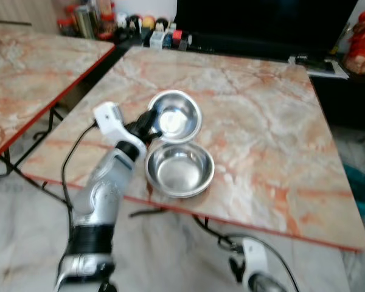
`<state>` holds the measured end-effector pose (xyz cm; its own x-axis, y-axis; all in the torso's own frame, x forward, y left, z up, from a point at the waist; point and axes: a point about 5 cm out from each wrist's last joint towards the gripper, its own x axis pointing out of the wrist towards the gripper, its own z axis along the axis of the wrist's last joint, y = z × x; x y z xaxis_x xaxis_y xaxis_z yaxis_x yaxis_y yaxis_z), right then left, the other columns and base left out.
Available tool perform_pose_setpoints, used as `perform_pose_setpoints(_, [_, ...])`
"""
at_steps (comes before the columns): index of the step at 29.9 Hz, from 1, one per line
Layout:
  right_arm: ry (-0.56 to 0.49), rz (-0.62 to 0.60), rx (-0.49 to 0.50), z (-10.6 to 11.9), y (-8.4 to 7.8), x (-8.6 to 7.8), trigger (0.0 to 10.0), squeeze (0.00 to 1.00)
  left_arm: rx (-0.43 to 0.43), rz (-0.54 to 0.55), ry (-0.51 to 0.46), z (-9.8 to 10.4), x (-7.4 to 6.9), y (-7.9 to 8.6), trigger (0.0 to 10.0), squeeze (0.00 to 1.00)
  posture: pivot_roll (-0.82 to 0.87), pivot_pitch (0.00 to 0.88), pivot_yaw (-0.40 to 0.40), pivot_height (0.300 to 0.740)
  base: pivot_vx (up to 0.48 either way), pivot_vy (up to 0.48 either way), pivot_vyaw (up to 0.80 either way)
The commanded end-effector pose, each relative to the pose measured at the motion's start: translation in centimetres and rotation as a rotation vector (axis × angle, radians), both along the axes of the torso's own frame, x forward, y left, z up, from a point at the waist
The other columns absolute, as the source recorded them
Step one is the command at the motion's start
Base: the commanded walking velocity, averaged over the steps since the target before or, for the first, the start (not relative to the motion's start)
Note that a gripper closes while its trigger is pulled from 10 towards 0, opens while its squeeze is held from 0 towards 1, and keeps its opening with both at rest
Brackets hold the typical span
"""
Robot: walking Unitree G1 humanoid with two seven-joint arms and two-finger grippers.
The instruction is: Setting the table
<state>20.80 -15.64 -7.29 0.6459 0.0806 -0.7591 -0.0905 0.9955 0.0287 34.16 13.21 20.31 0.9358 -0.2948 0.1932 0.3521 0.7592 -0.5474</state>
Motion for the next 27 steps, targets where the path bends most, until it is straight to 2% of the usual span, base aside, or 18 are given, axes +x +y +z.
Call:
perform_pose_setpoints(1, [0.005, -0.015, -0.022, 0.0, -1.0, -0.1, 10.0, 0.0, 0.018, -0.097, -0.019, 0.3, -0.6, -1.7, 10.0, 0.0, 0.09, 0.08, -0.027, 0.74, 0.0, 0.0, 0.0])
perform_pose_setpoints(7, [0.006, -0.015, -0.021, 0.0, -1.0, -0.1, 10.0, 0.0, 0.05, -0.127, 0.009, -0.8, -1.6, -1.1, 10.0, 0.0, 0.09, 0.082, -0.027, 0.74, 0.0, 0.0, 0.0])
perform_pose_setpoints(10, [0.006, -0.015, -0.021, 0.0, -1.0, -0.1, 10.0, 0.0, 0.052, -0.126, 0.013, -0.9, -1.6, -1.0, 10.0, 0.0, 0.09, 0.082, -0.027, 0.74, 0.0, 0.0, 0.0])
perform_pose_setpoints(14, [0.011, -0.012, -0.023, -0.1, -1.1, -0.2, 10.0, 0.0, 0.029, -0.112, 0.046, -1.3, -2.7, 0.4, 10.0, 0.0, 0.11, 0.095, -0.039, 0.74, 0.0, 0.0, 0.0])
perform_pose_setpoints(17, [0.011, -0.009, -0.024, -0.1, -1.1, -0.2, 10.0, 0.0, 0.042, -0.133, 0.062, -1.6, -3.1, 0.4, 10.0, 0.0, 0.11, 0.096, -0.041, 0.74, 0.0, 0.0, 0.0])
perform_pose_setpoints(20, [0.01, -0.004, -0.025, 0.0, -1.0, -0.2, 10.0, 0.0, 0.046, -0.14, 0.083, -2.0, -3.1, 0.3, 10.0, 0.0, 0.11, 0.098, -0.041, 0.74, 0.0, 0.0, 0.0])
perform_pose_setpoints(27, [0.01, -0.007, -0.024, 0.0, -1.0, -0.1, 10.0, 0.0, 0.032, -0.066, 0.19, -3.1, -2.0, 0.0, 10.0, 0.0, 0.1, 0.095, -0.041, 0.74, 0.0, 0.0, 0.0])
